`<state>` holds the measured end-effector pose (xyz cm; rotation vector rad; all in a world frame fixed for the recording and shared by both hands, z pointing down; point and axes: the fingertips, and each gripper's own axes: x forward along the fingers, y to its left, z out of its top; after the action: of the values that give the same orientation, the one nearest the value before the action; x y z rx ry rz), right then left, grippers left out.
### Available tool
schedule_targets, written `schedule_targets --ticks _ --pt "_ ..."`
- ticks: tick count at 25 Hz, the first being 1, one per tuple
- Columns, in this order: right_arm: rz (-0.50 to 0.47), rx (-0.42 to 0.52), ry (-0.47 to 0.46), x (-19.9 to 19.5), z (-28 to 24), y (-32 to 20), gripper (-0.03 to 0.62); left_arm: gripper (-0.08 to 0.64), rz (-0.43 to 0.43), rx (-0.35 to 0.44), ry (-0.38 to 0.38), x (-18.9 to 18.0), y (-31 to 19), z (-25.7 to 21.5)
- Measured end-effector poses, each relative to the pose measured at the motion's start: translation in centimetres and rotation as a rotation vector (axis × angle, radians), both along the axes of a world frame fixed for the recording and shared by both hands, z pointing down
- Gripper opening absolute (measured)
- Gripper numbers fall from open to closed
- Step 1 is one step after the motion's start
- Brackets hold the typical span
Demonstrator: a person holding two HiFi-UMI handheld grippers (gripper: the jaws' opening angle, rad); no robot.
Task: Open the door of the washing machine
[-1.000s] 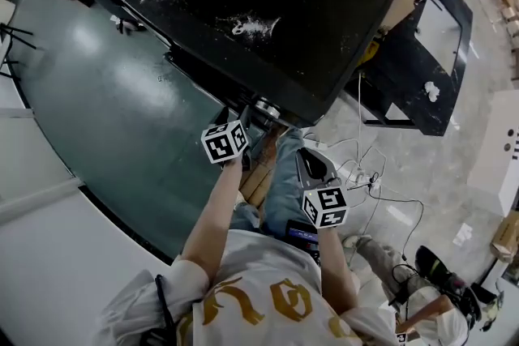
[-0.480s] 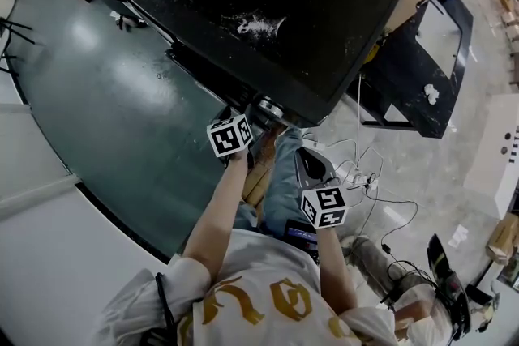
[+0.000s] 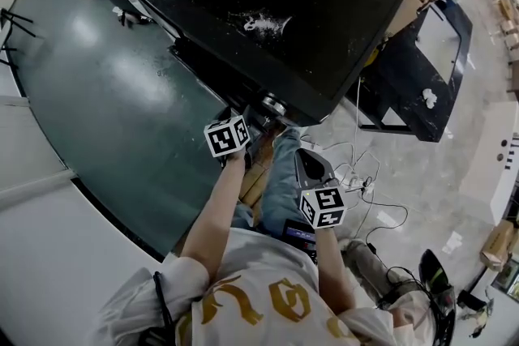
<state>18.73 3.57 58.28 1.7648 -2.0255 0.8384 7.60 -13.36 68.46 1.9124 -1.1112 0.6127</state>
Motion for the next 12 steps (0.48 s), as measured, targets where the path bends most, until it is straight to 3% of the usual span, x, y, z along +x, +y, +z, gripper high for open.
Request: schedule_targets --ticks 12 --pt "-0.049 0.012 -0.006 -1.6 -0.4 -0.3 0.008 0.232 -0.002 -0.001 0.002 -1.8 1.3 0.1"
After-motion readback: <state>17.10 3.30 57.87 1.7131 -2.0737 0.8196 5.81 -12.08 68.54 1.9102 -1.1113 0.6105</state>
